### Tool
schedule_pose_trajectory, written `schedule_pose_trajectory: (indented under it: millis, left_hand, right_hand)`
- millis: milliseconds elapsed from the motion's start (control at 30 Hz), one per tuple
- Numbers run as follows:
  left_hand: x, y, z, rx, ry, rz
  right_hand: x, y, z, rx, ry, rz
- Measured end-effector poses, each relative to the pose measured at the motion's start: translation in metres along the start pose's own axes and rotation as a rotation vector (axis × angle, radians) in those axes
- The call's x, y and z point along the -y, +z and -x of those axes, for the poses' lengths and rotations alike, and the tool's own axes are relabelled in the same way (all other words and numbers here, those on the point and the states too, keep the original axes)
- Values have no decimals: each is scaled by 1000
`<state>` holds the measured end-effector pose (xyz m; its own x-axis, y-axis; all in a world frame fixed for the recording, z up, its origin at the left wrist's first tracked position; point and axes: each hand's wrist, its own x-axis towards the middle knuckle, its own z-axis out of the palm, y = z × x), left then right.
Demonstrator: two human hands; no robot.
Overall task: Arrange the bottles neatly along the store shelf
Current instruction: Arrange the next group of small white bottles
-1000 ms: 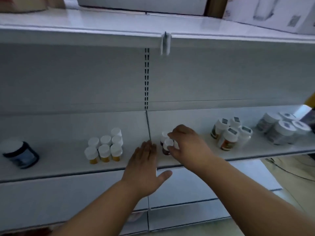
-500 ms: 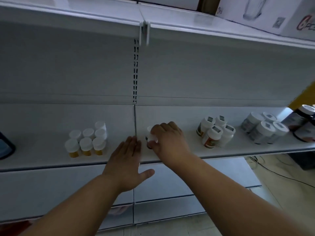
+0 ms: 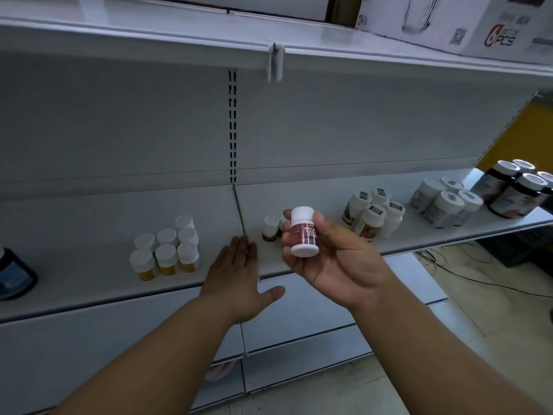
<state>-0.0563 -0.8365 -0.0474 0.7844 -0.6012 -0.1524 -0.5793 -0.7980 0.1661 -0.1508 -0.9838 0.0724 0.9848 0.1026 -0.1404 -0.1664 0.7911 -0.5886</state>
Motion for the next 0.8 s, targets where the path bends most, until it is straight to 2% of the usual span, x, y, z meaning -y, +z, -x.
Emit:
schedule_pose_trajectory:
  millis: [267, 400, 533, 700, 800]
  left_hand:
    - [5, 7, -5, -27, 22, 0]
    - [5, 8, -5, -55, 36, 23]
    - [3, 6, -4, -55, 24, 2]
    - [2, 5, -2, -39, 15, -6]
    - [3, 6, -4, -29, 17, -2]
  right_hand:
    - [-10, 3, 4, 116, 110, -20]
    - [-10, 1, 2, 69, 168, 41]
    - [-10, -2, 5, 49, 119, 133]
    - [-9, -1, 4, 27, 158, 125]
    - [-12, -2, 5, 9, 100, 226]
